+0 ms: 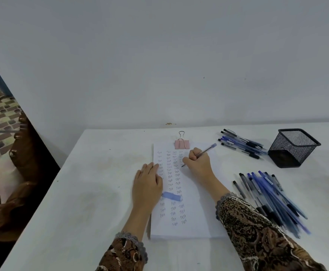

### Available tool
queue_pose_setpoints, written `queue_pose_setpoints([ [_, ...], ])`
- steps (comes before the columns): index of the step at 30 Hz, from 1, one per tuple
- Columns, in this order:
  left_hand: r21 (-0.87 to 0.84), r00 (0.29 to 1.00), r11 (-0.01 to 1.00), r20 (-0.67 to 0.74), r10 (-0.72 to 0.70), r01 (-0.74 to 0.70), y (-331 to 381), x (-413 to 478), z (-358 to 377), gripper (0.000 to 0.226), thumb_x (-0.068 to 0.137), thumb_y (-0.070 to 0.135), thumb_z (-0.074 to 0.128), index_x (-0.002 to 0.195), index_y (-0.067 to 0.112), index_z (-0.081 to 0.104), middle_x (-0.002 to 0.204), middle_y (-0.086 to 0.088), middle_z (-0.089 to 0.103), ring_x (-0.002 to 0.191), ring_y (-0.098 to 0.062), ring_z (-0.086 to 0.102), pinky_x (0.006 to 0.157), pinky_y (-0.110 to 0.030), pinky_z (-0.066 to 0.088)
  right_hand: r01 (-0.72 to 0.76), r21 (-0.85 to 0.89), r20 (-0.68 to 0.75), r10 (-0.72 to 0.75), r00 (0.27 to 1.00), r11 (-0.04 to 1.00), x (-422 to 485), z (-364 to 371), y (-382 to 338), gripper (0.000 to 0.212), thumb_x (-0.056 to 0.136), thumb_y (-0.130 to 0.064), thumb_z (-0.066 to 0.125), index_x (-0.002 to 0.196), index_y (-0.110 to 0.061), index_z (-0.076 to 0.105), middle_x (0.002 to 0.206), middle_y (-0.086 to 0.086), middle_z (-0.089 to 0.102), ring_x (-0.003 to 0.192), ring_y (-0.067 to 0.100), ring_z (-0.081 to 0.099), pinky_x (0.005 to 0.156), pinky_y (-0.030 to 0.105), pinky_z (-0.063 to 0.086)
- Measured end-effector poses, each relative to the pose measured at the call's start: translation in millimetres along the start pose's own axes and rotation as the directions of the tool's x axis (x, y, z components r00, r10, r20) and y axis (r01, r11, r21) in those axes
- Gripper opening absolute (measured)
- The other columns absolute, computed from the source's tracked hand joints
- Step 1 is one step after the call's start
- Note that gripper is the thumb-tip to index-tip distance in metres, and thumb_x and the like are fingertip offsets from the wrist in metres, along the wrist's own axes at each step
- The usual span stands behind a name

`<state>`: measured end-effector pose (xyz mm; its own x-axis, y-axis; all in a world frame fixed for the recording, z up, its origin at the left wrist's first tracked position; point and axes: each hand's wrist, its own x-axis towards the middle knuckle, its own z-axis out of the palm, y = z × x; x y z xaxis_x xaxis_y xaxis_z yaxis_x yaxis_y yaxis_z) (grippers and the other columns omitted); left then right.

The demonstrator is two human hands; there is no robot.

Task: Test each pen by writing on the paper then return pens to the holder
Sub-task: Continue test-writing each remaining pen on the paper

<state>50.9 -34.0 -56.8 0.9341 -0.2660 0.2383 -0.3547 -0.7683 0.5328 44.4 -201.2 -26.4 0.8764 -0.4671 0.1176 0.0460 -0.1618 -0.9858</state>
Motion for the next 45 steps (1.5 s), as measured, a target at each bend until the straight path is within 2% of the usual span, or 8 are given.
queue_pose_setpoints([
  [7, -0.004, 1.000, 1.000, -0.005, -0.003, 0.003, 0.7, -0.8, -1.2, 0.043, 0.097, 0.017, 0.033, 0.139, 0.015, 0.041, 0.148, 0.001, 0.036, 0.141, -0.014, 0.023, 0.116, -0.026, 0.009, -0.002, 0.006, -0.005, 0.002, 1.000, 1.000, -0.5, -0.4, 0.4, 0.047, 0.071, 0.015, 0.054, 0.054, -0.018, 0.025, 0.058, -0.004, 0.028, 0.041, 0.000, 0.028, 0.045, 0.008, 0.029],
  [13, -0.004, 1.000, 1.000, 0.001, -0.015, 0.015, 0.8, -0.3, -0.8, 0.043, 0.097, 0.017, 0.034, 0.139, 0.016, 0.041, 0.148, 0.001, 0.035, 0.140, -0.014, 0.024, 0.116, -0.027, 0.010, -0.024, 0.004, -0.030, 0.025, 0.999, 1.000, 1.5, -2.3, 3.5, 0.046, 0.070, 0.012, 0.054, 0.054, -0.019, 0.026, 0.054, -0.004, 0.028, 0.043, 0.003, 0.026, 0.047, 0.014, 0.027],
  [20, -0.006, 1.000, 1.000, 0.009, -0.014, 0.014, 1.0, -0.7, -2.0, 0.042, 0.097, 0.017, 0.033, 0.139, 0.016, 0.041, 0.148, 0.001, 0.036, 0.139, -0.016, 0.026, 0.117, -0.030, 0.015, -0.017, -0.007, -0.015, 0.016, 1.000, 1.000, 1.3, -2.0, 1.4, 0.046, 0.071, 0.013, 0.055, 0.054, -0.019, 0.026, 0.056, -0.004, 0.028, 0.040, 0.001, 0.027, 0.043, 0.009, 0.027],
  [25, -0.007, 1.000, 1.000, 0.016, -0.020, 0.020, 1.5, -1.0, -2.5, 0.043, 0.097, 0.017, 0.034, 0.139, 0.016, 0.041, 0.147, 0.001, 0.037, 0.138, -0.016, 0.027, 0.116, -0.032, 0.018, -0.010, -0.005, -0.064, 0.010, 0.998, 1.000, 1.8, -3.2, 1.5, 0.046, 0.072, 0.013, 0.054, 0.054, -0.018, 0.026, 0.055, -0.004, 0.029, 0.039, 0.000, 0.029, 0.044, 0.008, 0.028],
  [31, -0.011, 1.000, 1.000, 0.021, -0.006, 0.006, -0.2, -0.2, -0.9, 0.043, 0.097, 0.016, 0.033, 0.139, 0.016, 0.040, 0.148, 0.001, 0.036, 0.140, -0.014, 0.024, 0.117, -0.030, 0.013, -0.012, -0.035, -0.059, 0.009, 0.998, 0.999, 2.3, -4.2, 1.3, 0.046, 0.071, 0.012, 0.055, 0.052, -0.019, 0.026, 0.052, -0.005, 0.028, 0.039, 0.002, 0.027, 0.044, 0.010, 0.026],
  [42, -0.005, 1.000, 1.000, 0.027, -0.008, 0.008, -3.2, -0.1, 1.2, 0.043, 0.097, 0.018, 0.032, 0.139, 0.017, 0.040, 0.149, 0.002, 0.035, 0.141, -0.013, 0.023, 0.118, -0.028, 0.012, -0.023, -0.007, -0.052, 0.023, 0.998, 1.000, 3.3, -5.2, 1.4, 0.046, 0.072, 0.012, 0.055, 0.053, -0.019, 0.027, 0.054, -0.005, 0.029, 0.039, 0.001, 0.029, 0.044, 0.007, 0.027],
  [45, -0.074, 0.999, 0.997, -0.031, 0.014, -0.016, -0.1, -1.3, -1.0, 0.041, 0.097, 0.014, 0.034, 0.136, 0.014, 0.044, 0.145, 0.001, 0.040, 0.138, -0.014, 0.028, 0.114, -0.023, 0.015, -0.052, 0.080, -0.063, 0.057, 0.996, 0.995, 3.7, -5.9, 0.3, 0.050, 0.073, 0.016, 0.051, 0.051, -0.020, 0.025, 0.048, -0.010, 0.028, 0.037, 0.001, 0.026, 0.041, 0.009, 0.026],
])
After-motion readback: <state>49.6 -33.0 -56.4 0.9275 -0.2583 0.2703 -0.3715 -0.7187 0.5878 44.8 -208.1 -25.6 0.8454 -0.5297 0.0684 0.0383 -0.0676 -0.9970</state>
